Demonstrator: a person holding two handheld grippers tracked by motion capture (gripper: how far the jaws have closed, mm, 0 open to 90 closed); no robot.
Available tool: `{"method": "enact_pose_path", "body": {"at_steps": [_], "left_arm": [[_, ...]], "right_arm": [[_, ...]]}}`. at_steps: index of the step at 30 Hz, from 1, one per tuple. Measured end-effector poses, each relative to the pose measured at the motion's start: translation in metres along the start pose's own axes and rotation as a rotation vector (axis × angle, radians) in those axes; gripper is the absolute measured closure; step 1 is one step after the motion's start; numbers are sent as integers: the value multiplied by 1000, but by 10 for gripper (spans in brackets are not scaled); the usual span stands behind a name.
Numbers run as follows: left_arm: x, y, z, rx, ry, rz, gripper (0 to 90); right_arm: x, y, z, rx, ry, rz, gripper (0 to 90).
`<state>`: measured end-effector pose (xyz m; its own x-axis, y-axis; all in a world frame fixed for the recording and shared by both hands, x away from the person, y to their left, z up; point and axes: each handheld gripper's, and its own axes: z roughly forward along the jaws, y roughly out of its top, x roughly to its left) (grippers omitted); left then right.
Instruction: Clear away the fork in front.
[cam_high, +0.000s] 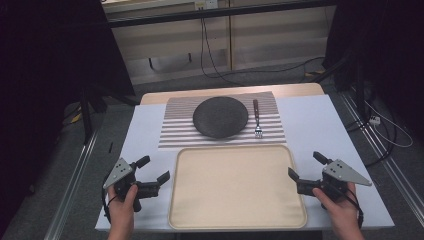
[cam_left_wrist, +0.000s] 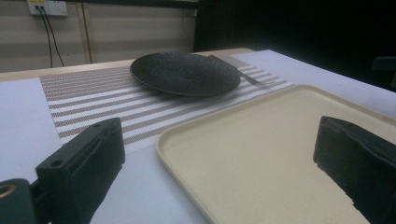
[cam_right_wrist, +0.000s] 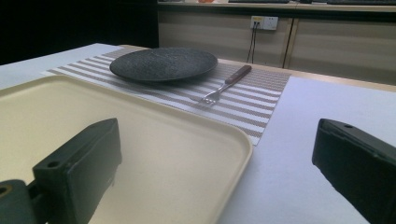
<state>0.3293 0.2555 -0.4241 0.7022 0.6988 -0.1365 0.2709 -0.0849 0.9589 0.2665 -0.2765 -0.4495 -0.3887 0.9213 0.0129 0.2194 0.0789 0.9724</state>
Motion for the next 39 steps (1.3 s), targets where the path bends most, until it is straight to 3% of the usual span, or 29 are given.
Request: {"method": "enact_pose_path", "body": {"at_steps": [13, 27, 39], "left_arm": [[1, -2, -1, 9, 0, 5, 22], [2, -3, -2, 14, 4, 5, 22], [3, -2, -3, 8, 6, 7, 22]], "right_arm": [[-17, 14, 17, 48, -25, -3, 8], [-34, 39, 59, 98, -77, -15, 9], [-35, 53, 95, 126, -85, -35, 16]]}}
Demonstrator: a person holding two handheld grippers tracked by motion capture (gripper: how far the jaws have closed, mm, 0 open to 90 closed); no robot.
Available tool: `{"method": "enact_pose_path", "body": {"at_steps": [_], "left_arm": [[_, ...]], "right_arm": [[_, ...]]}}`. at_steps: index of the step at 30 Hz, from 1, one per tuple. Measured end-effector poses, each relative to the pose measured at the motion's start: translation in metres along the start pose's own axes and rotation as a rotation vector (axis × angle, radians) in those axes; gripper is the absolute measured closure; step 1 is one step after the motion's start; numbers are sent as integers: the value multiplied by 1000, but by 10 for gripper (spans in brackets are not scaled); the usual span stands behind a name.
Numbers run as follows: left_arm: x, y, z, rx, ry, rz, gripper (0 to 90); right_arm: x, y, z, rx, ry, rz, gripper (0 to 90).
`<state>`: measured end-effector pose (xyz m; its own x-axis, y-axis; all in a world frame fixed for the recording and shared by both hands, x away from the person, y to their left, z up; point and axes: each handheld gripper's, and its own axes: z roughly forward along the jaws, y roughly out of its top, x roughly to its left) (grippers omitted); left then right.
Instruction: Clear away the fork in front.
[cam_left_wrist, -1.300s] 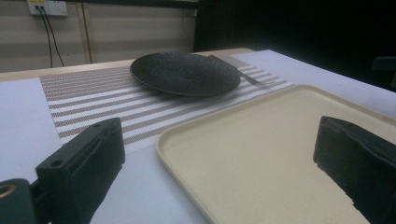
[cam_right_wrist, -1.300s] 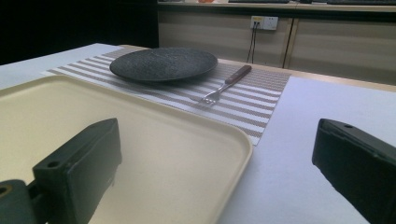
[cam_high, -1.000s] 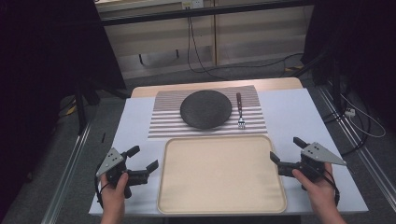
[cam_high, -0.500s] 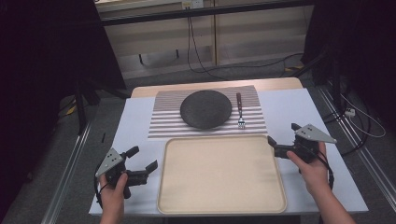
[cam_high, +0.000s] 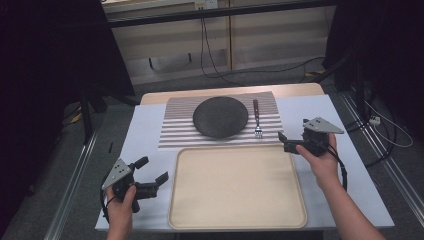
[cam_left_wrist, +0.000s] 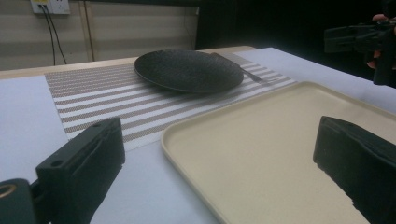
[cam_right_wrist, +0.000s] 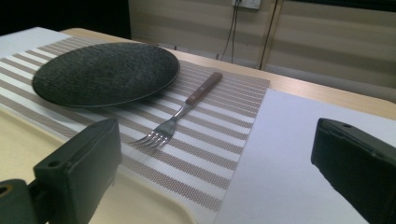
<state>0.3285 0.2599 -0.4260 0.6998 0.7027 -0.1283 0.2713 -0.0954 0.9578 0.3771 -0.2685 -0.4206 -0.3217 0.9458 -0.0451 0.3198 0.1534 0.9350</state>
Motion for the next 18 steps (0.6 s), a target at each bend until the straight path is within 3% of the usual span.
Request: {"method": "enact_pose_path", "body": {"at_steps": [7, 18], "left_arm": [[0, 1, -1, -5, 1, -1, 22], [0, 0, -2, -4, 1, -3, 23]], "right_arm": [[4, 9, 23, 26, 10, -10, 17], [-5, 15, 59, 85, -4, 0, 24]]}}
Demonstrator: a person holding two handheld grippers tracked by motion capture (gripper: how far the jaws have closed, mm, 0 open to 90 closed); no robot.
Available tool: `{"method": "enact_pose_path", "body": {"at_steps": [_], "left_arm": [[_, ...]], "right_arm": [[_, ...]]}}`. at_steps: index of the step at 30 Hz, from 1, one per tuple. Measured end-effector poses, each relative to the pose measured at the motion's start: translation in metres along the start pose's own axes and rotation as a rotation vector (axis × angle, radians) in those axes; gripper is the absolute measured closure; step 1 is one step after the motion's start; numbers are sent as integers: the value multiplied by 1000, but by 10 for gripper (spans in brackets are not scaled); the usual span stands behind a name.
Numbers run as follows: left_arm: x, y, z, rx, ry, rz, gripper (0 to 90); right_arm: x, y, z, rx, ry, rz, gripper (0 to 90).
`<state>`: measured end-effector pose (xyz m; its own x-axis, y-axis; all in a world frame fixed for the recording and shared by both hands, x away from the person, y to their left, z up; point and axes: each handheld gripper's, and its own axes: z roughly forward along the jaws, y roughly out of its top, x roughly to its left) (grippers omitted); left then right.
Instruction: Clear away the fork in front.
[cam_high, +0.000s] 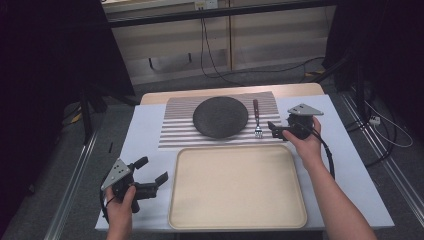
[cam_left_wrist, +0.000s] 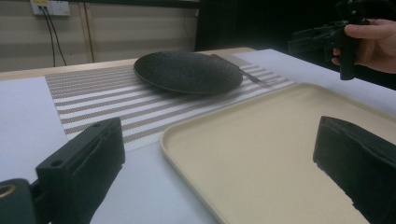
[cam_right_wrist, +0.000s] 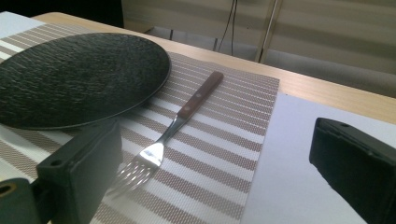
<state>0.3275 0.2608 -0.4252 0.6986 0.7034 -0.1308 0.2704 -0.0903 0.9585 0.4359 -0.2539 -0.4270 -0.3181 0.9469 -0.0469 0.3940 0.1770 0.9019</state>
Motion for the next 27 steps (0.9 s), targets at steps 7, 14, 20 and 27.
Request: {"method": "enact_pose_path", "body": {"at_steps": [7, 14, 20, 27], "left_arm": [[0, -1, 0, 2, 3, -2, 23], [-1, -1, 0, 7, 5, 7, 23], [-1, -1, -1, 5, 12, 5, 23], [-1, -1, 1, 14, 9, 10, 23]], "right_arm": [[-4, 7, 14, 14, -7, 6, 27], [-8, 9, 28, 38, -7, 15, 49], [-14, 8, 36, 29, -12, 55, 58], [-15, 8, 46, 47, -35, 48, 35]]}}
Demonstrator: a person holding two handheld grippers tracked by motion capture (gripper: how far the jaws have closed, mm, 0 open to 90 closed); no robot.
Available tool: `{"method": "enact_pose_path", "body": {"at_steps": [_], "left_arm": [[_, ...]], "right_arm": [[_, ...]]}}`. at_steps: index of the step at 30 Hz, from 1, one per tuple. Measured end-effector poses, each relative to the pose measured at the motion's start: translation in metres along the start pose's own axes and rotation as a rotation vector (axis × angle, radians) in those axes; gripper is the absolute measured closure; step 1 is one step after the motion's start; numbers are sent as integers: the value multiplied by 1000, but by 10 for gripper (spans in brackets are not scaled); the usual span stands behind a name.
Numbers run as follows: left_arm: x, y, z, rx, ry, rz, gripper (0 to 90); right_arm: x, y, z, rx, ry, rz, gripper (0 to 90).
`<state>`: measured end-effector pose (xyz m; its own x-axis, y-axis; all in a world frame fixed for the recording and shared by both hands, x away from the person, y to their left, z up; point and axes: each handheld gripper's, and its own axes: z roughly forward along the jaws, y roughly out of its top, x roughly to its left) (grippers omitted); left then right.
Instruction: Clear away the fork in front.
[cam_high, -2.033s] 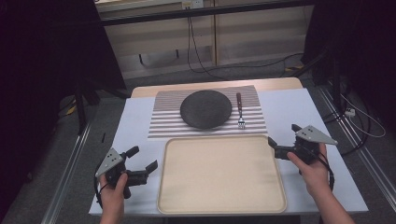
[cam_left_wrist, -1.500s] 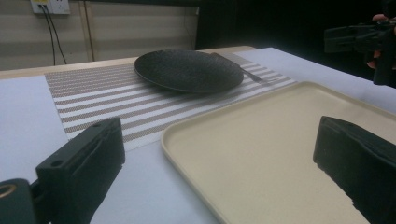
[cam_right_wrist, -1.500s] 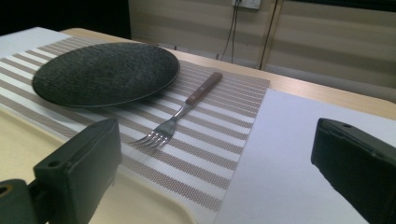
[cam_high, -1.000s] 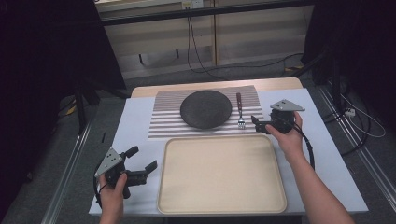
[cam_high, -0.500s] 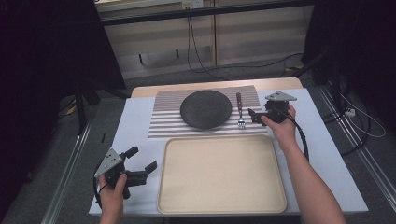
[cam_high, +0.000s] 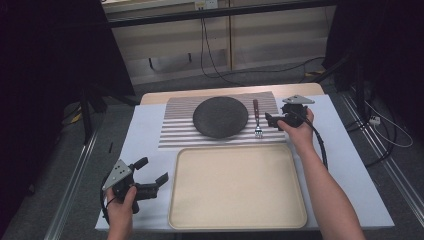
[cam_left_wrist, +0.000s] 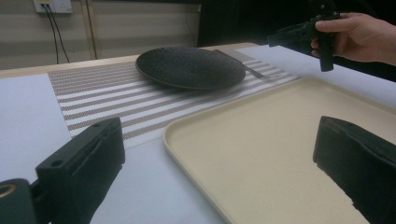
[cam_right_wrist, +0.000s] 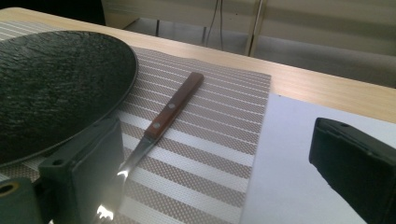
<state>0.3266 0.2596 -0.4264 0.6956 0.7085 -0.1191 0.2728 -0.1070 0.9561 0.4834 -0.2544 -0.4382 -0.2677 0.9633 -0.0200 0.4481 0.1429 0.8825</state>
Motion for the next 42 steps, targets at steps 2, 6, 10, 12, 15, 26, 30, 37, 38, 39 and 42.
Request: {"method": "enact_pose_path", "body": {"at_steps": [2, 6, 10, 12, 15, 26, 30, 37, 38, 39, 42], "left_arm": [[0, 0, 0, -2, 0, 1, 23], [-1, 0, 0, -2, -3, 0, 23], [-2, 0, 0, 2, -4, 1, 23], [-2, 0, 1, 6, -7, 2, 23], [-2, -1, 1, 3, -8, -1, 23], [-1, -2, 5, 20, -10, 5, 23], [0, -3, 4, 19, -8, 5, 23], [1, -4, 4, 24, -8, 2, 23], [1, -4, 4, 23, -8, 0, 23], [1, -4, 5, 26, -7, 3, 23], [2, -4, 5, 27, -8, 4, 23]], "right_arm": [[2, 3, 2, 13, -1, -24, 70], [6, 8, 8, 33, 45, -22, 175], [9, 12, 16, 64, 75, -4, 338], [11, 14, 21, 67, 56, 3, 357], [13, 15, 30, 79, 67, 21, 424], [25, 14, 62, 181, 96, 19, 579], [31, 13, 72, 229, 98, 30, 596], [30, 10, 76, 252, 65, 23, 705], [29, 11, 76, 257, 71, 35, 741], [26, 11, 74, 269, 74, 38, 777], [25, 11, 72, 285, 79, 29, 781]]}}
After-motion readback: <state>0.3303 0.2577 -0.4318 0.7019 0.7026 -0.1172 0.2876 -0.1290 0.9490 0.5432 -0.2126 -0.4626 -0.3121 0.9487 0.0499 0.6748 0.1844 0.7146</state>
